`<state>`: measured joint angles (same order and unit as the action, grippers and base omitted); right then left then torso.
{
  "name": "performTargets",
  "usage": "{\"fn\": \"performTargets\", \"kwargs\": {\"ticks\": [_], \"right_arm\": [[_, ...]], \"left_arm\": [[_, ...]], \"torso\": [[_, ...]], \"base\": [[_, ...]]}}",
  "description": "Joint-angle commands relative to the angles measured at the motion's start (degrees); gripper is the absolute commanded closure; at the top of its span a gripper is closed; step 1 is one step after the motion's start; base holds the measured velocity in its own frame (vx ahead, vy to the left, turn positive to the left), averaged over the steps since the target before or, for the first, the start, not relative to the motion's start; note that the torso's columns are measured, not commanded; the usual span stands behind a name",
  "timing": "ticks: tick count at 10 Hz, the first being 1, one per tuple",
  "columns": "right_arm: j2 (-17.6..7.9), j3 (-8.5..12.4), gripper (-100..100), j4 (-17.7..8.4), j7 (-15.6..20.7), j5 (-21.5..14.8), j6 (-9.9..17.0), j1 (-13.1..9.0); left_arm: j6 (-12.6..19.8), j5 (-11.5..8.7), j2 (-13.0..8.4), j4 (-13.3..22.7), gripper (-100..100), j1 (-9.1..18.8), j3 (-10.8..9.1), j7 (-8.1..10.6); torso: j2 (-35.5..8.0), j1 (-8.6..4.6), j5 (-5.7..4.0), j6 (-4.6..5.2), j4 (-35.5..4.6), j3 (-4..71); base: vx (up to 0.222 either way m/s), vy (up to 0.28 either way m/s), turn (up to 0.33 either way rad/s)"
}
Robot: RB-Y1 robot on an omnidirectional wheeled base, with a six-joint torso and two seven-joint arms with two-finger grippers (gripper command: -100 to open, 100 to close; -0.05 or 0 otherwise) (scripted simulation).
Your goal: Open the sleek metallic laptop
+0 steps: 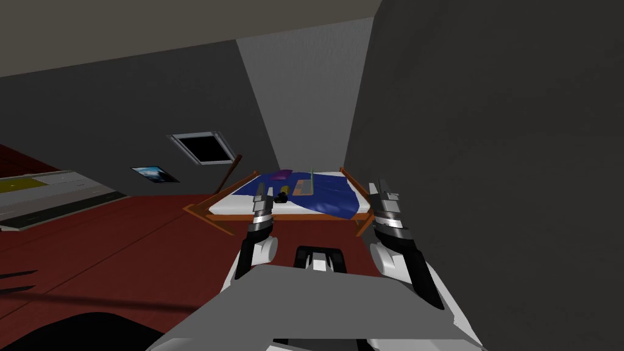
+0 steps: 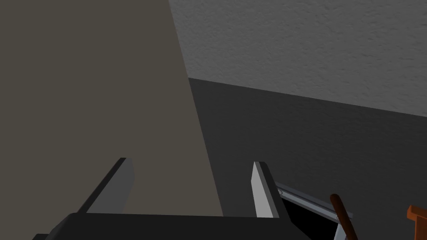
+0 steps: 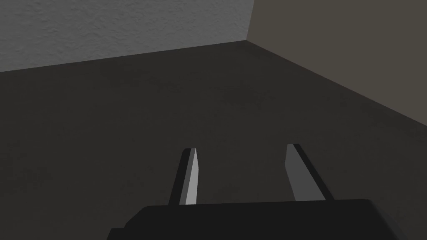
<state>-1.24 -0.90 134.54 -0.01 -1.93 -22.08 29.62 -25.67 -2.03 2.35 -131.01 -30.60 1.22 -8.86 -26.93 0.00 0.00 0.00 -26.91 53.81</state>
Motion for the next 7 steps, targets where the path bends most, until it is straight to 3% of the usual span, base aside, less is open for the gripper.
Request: {"fn": "performTargets", "kwargs": {"ticks": [1,2,3,4,7], "right_arm": [[0.0,0.0,0,0.0,0.0,0.0,0.0,0.0],[0.0,0.0,0,0.0,0.0,0.0,0.0,0.0],[0.0,0.0,0,0.0,0.0,0.0,0.0,0.0],[0.0,0.0,0,-0.02,0.0,0.0,0.0,0.0],[0.01,-0.01,0,-0.03,0.0,0.0,0.01,0.01]], "left_arm": [[0.0,0.0,0.0,0.0,0,0.0,0.0,0.0],[0.0,0.0,0.0,0.0,0,0.0,0.0,0.0],[0.54,0.25,-2.5,0.2,-100,0.3,-0.21,-0.14],[1.09,0.49,-4.18,0.4,-100,0.59,-0.43,-0.27],[3.59,1.62,-8.27,1.38,-100,1.96,-1.4,-0.89]], "torso": [[-4.23,0.0,0.0,0.0,-4.23,8.46],[-8.46,0.0,0.0,0.0,-8.46,16.91],[-12.69,0.0,0.0,0.0,-12.69,25.38],[-14.61,-0.02,0.0,0.0,-14.57,29.33],[-15.31,-0.07,-0.02,0.0,-15.34,30.77]], "base": [[0.0,0.0,0.0],[0.0,0.0,0.0],[0.01,-0.011,-0.024],[0.011,-0.023,-0.038],[0.018,-0.043,-0.052]]}}
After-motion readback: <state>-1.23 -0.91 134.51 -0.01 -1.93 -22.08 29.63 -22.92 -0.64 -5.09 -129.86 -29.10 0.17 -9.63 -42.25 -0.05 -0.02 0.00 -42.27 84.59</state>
